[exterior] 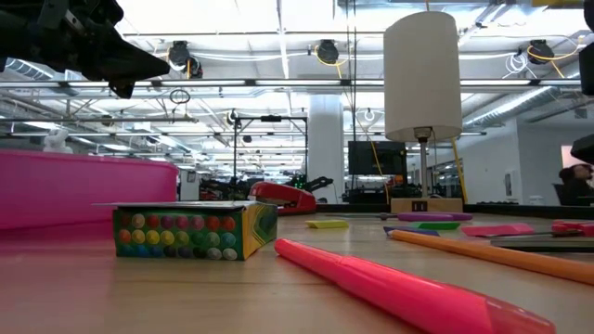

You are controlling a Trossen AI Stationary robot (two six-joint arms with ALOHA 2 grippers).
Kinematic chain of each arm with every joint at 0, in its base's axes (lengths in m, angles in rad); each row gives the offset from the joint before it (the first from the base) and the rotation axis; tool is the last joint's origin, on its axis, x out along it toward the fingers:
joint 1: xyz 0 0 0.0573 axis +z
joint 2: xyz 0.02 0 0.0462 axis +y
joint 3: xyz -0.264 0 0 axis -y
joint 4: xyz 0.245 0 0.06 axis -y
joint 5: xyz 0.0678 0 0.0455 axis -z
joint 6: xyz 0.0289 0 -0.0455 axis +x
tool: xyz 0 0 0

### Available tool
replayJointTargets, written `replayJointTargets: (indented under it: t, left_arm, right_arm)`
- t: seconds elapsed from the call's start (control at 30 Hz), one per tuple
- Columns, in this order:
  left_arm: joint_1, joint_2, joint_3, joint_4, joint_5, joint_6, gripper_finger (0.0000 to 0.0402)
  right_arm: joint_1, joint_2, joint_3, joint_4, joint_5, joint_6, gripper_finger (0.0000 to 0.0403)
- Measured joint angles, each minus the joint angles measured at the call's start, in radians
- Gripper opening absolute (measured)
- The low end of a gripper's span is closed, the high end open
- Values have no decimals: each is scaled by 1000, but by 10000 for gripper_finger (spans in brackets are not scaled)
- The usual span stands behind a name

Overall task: Pack school essentials
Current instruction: Put the dark blue pencil into the red supply box

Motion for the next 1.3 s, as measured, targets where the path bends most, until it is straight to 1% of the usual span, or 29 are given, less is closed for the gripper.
replayJointTargets:
  t: [0.33, 0.6, 0.7, 0.73, 0.83, 0.97, 1.1, 1.2, 1.3]
  left_arm:
    - [0, 0, 0, 0, 0, 1, 33]
    - [0, 0, 0, 1, 0, -6, 33]
    - [-1, 0, 0, 7, 0, -6, 33]
    - [-3, 3, 0, 13, 0, -6, 34]
    - [-18, 36, 42, -16, -1, -9, 51]
    - [-62, 154, 144, -86, -40, -24, 108]
    - [-106, 332, 258, -116, -78, -33, 160]
    - [-126, 470, 352, -117, -89, -24, 177]
    - [-145, 612, 451, -142, -89, 7, 181]
  right_arm:
    - [-60, -59, 0, 35, 22, -77, 13]
    - [-218, -59, 2, 205, 21, -271, 13]
    - [-277, -60, 2, 240, 14, -344, 13]
    - [-297, -60, 2, 244, -3, -361, 13]
    - [-357, -60, 2, 247, -32, -393, 13]
    - [-431, -60, 3, 249, -64, -438, 13]
    - [-501, -60, 15, 248, -113, -483, 13]
    - [-548, -60, 34, 242, -150, -524, 13]
    - [-598, -60, 59, 233, -220, -565, 13]
